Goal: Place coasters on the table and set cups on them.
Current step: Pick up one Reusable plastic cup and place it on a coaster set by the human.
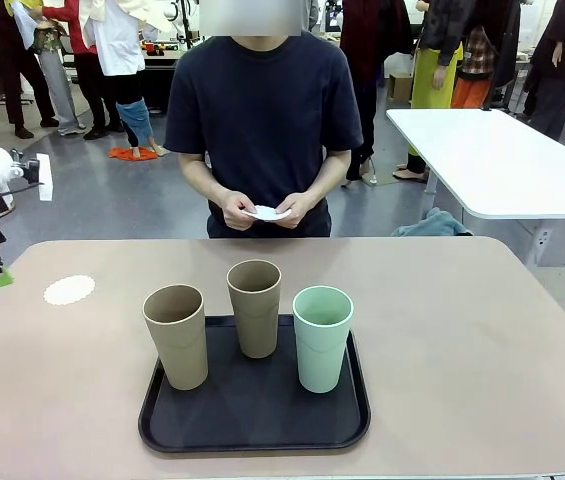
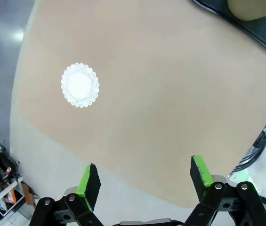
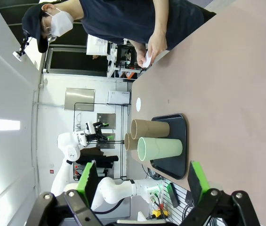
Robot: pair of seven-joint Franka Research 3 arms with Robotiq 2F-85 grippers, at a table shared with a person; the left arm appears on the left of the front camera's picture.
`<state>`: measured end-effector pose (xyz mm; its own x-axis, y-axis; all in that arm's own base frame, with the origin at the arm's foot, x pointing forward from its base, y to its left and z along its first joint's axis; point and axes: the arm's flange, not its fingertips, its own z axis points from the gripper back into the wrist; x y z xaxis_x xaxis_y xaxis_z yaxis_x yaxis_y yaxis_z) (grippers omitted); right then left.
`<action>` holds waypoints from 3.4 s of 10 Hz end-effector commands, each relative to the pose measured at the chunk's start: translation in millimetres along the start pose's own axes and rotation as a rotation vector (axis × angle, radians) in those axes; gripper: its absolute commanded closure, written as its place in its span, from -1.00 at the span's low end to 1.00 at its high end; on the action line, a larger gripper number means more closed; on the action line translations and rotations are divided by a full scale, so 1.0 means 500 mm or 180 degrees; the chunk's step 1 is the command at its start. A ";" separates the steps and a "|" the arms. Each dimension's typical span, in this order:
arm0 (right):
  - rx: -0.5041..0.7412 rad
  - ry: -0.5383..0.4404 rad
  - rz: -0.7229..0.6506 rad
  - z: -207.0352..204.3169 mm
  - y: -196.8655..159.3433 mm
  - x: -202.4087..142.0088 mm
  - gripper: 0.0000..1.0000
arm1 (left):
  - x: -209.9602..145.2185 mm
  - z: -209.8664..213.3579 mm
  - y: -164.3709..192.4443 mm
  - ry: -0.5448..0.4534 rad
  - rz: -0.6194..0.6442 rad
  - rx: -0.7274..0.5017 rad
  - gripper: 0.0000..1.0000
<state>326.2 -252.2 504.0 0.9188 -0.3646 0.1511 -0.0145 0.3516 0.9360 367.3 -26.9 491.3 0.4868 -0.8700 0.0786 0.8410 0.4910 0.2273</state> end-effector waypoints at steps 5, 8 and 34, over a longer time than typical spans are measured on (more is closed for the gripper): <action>0.0036 0.0007 0.0009 0.000 -0.001 0.001 -1.00 | -0.018 0.023 0.012 0.0065 0.0091 -0.0199 -1.00; 0.0036 0.0007 0.0009 0.000 -0.001 0.001 -1.00 | -0.072 -0.052 0.011 -0.1923 -0.1132 -0.1407 -1.00; 0.0036 0.0007 0.0009 0.000 -0.001 0.001 -1.00 | 0.046 -0.456 -0.133 -0.4276 -0.0724 -0.2014 -1.00</action>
<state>326.5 -251.8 503.8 0.9193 -0.3636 0.1503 -0.0137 0.3522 0.9358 375.4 -57.6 261.9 0.1011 -0.1628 0.9815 0.9937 -0.0304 -0.1074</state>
